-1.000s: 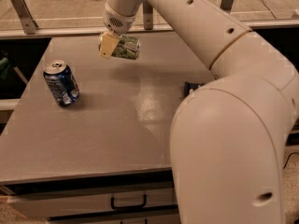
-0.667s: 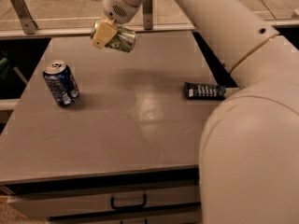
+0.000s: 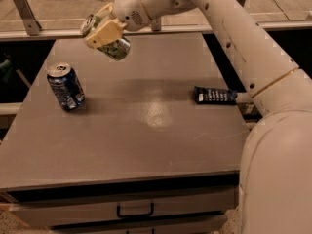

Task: Place green can upright

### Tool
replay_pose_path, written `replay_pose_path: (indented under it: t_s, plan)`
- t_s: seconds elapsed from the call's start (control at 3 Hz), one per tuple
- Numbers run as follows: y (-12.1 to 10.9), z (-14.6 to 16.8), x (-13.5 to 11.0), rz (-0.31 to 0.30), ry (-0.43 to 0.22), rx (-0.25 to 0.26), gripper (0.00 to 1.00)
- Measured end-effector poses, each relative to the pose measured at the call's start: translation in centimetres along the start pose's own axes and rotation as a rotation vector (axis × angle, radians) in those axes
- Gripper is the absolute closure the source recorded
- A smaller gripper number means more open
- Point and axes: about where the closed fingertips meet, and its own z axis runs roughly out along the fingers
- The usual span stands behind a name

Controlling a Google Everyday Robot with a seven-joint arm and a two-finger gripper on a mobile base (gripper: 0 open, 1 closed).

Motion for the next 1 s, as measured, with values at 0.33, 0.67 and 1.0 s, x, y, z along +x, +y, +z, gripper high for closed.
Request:
replay_pose_path:
  t_s: [0.33, 0.67, 1.0]
  plan:
    - [0.8, 0.5, 0.4, 0.029, -0.169, -0.066, 1.0]
    - [1.1, 1.1, 2.5, 0.065, -0.243, -0.096, 1.0]
    - [1.1, 1.1, 2.6, 0.067, -0.246, -0.097, 1.0]
